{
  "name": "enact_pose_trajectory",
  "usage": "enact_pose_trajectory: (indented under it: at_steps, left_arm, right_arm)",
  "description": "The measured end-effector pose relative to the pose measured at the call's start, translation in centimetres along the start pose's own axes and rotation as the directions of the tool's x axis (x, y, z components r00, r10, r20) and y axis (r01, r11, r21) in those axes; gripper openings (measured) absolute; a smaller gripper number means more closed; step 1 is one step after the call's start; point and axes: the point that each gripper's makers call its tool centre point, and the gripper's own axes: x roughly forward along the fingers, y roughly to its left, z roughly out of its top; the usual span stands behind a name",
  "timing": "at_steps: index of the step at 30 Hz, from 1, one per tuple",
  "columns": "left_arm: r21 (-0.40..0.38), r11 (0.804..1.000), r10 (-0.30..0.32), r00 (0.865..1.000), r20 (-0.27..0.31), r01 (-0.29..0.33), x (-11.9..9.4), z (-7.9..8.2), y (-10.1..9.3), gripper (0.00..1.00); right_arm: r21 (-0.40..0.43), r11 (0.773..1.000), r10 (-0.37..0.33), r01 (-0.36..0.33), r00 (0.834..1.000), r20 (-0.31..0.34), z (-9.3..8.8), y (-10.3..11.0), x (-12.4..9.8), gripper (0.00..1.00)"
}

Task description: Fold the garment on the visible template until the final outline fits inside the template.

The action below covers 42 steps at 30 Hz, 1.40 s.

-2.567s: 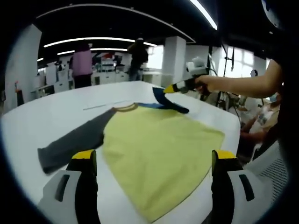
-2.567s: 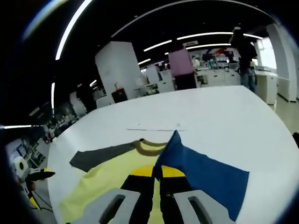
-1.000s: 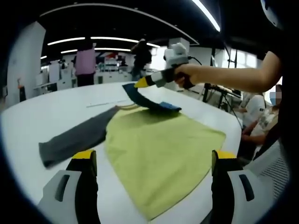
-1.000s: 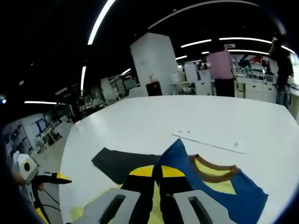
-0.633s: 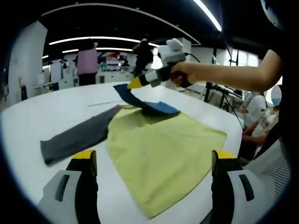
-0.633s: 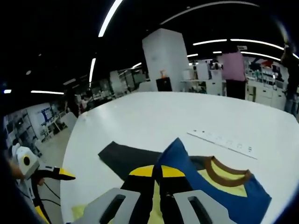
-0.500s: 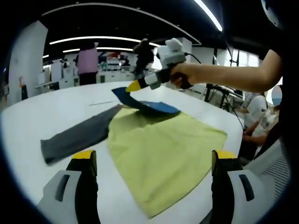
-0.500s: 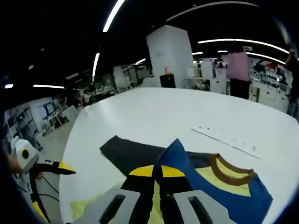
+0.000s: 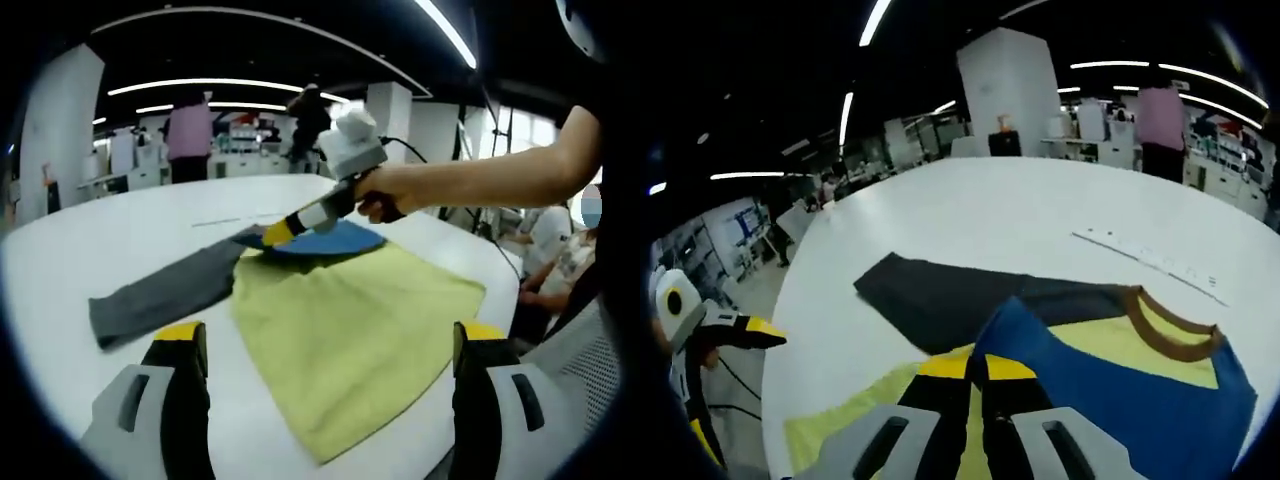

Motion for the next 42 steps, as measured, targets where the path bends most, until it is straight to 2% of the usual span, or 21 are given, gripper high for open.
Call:
enact_pose_trajectory:
  at_steps: [6, 10, 14, 17, 23, 26, 33, 42]
  left_arm:
    - [-0.004, 1.0, 0.024, 1.0, 0.001, -0.024, -0.5, -0.1, 0.4, 0.99]
    - [-0.001, 0.999, 0.032, 0.999, 0.002, -0.032, -0.7, 0.0, 0.7, 0.99]
    - [0.005, 0.999, 0.036, 0.999, 0.001, -0.036, -0.9, 0.1, 1.0, 0.99]
    - [0.01, 0.999, 0.036, 0.999, -0.003, -0.036, -0.9, 0.1, 1.0, 0.99]
    - [0.016, 0.999, 0.039, 0.999, 0.0, -0.039, -0.8, 0.5, 1.2, 0.99]
    - [0.02, 0.999, 0.037, 0.999, 0.003, -0.037, -0.9, 0.6, 1.3, 0.99]
    - [0.025, 0.999, 0.036, 0.999, 0.0, -0.036, -0.9, 0.6, 1.3, 0.99]
    - [0.031, 0.999, 0.028, 1.0, -0.004, -0.028, -0.8, 0.7, 1.3, 0.99]
  right_arm:
    - [0.034, 0.999, 0.03, -0.028, 0.999, -0.042, -1.6, 1.0, 0.8, 0.0]
    - [0.05, 0.998, 0.041, -0.04, 0.999, -0.033, -1.6, 1.2, 0.6, 0.01]
    - [0.03, 1.0, -0.008, 0.009, 1.0, -0.03, -1.2, 0.0, -0.1, 0.25]
    - [0.012, 0.999, -0.032, 0.033, 0.999, -0.026, -0.9, -0.8, -0.7, 0.39]
    - [0.023, 0.996, -0.085, 0.086, 0.996, -0.036, -1.2, -2.9, -2.4, 0.66]
    - [0.021, 0.994, -0.108, 0.109, 0.993, -0.041, -1.4, -3.9, -3.3, 0.74]
    - [0.045, 0.991, -0.128, 0.13, 0.991, -0.046, -2.2, -5.5, -5.5, 0.86]
    - [0.064, 0.985, -0.154, 0.157, 0.986, -0.062, -3.8, -7.4, -8.3, 0.89]
